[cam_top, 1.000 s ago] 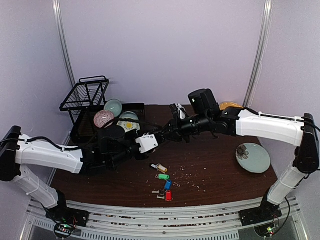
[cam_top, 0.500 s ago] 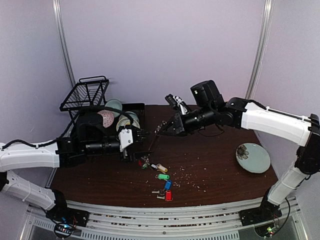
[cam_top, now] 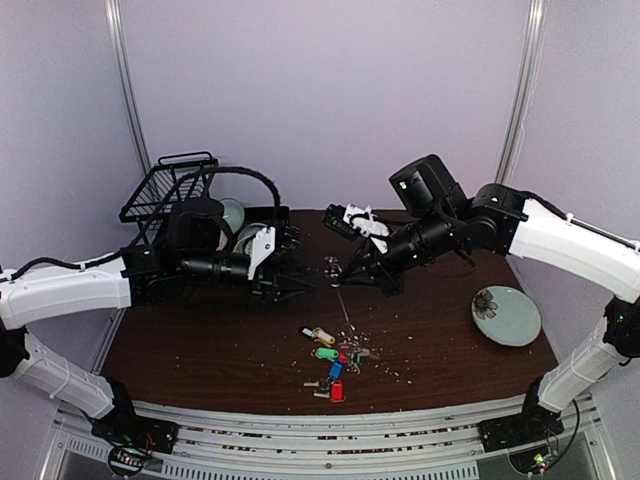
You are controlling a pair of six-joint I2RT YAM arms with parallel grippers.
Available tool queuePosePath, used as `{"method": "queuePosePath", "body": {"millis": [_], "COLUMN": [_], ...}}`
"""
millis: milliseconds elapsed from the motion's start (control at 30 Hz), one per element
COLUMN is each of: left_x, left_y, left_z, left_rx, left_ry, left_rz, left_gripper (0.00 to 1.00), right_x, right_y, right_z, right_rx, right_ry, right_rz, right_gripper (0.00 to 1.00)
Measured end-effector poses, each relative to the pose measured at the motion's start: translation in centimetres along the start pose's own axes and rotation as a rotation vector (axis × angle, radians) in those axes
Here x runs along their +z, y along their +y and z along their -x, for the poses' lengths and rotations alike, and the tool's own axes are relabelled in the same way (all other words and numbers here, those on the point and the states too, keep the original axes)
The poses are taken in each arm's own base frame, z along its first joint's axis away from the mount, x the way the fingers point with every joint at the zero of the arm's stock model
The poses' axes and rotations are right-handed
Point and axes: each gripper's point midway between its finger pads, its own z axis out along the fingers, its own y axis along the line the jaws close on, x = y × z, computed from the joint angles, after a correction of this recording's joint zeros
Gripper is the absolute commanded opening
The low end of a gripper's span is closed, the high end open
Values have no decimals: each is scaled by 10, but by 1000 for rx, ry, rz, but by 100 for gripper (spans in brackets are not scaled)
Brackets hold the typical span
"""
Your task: Put the keys on the keyring
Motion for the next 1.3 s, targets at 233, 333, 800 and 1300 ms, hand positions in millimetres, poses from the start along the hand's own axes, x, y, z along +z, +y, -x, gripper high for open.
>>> {"method": "queuePosePath", "body": {"millis": [233, 333, 800, 1300], "left_x": [0, 1, 2, -9], "left_y": [0, -1, 1, 0], "left_z": [3, 5, 6, 2], "left_rx": [-15, -13, -3, 54], "left_ry": [-31, -38, -60, -92], "left_rz": [5, -1, 27, 106], "left_gripper": [30, 26, 7, 0], "right_x": [4, 5, 5, 9], "right_y": [11, 11, 7, 11], "right_z": [8, 13, 28, 29], "right_rx": [-143, -168, -191, -191], "right_ry": [-13, -29, -87, -135], "right_rz": [-17, -27, -64, -63], "right_gripper": [0, 0, 0, 20]}}
